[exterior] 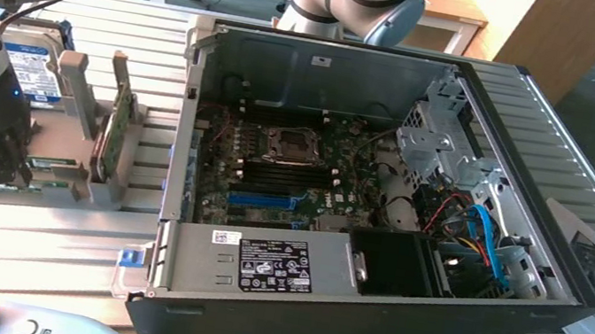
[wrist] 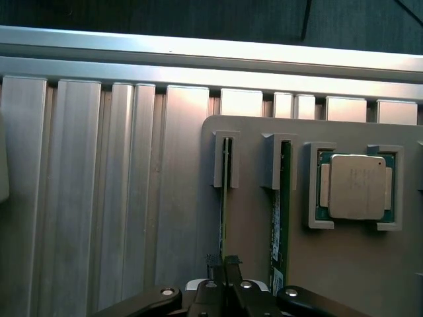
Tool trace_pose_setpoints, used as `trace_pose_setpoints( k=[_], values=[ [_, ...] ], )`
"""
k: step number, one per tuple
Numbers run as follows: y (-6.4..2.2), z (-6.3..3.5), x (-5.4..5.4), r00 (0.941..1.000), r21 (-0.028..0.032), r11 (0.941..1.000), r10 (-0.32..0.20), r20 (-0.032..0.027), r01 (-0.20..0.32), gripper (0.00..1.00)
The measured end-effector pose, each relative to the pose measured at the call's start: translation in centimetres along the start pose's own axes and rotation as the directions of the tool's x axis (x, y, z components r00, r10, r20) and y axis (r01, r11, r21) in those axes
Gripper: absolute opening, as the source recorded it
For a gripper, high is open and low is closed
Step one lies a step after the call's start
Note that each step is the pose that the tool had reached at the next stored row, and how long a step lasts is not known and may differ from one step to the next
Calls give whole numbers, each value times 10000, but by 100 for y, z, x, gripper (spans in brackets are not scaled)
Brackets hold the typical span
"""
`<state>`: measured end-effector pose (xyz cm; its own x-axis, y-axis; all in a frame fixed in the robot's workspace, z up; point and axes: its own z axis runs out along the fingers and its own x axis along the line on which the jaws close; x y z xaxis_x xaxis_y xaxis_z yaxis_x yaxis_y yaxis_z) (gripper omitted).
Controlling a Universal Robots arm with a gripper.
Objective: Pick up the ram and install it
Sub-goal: 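Pick up the ram and move it above insertion slot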
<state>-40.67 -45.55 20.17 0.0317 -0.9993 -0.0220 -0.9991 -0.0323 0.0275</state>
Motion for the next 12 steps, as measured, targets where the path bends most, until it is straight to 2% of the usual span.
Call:
trace_pose_setpoints(
  k=[12],
  values=[
    [0, 0, 0, 10000, 1, 10000, 44, 2, -44, 12]
  ],
)
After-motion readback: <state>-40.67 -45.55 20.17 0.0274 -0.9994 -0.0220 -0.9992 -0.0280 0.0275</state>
